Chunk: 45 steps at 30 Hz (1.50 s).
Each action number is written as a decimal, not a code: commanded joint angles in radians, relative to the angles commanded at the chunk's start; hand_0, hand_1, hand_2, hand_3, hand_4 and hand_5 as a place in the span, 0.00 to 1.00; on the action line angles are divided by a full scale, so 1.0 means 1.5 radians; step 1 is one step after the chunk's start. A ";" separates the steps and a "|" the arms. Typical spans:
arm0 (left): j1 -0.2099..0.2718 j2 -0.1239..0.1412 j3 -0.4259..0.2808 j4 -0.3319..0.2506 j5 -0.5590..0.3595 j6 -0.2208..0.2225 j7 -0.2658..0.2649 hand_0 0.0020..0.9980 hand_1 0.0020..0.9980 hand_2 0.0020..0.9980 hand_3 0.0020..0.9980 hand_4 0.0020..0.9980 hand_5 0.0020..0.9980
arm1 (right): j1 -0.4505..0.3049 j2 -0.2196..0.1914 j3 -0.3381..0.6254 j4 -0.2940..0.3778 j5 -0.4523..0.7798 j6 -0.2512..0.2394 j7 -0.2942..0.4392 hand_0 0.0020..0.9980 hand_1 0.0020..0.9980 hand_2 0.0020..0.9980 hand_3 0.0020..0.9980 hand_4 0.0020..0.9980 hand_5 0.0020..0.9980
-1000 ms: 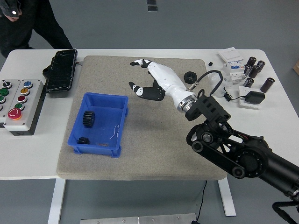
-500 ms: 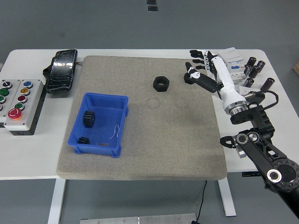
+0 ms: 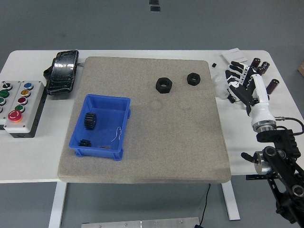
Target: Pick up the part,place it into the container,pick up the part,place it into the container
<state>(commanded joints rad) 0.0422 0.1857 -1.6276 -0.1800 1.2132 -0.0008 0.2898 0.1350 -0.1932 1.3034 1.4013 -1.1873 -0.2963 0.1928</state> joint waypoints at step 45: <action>-0.027 0.002 0.001 0.000 0.013 -0.004 0.000 0.63 0.63 0.64 0.67 0.66 0.46 | -0.026 0.008 0.039 0.008 0.054 -0.003 0.033 0.65 0.70 0.72 0.71 0.74 0.38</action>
<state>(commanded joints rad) 0.0022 0.1883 -1.6264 -0.1800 1.2327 -0.0069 0.2896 0.0954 -0.1815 1.3619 1.4127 -1.1064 -0.3004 0.2426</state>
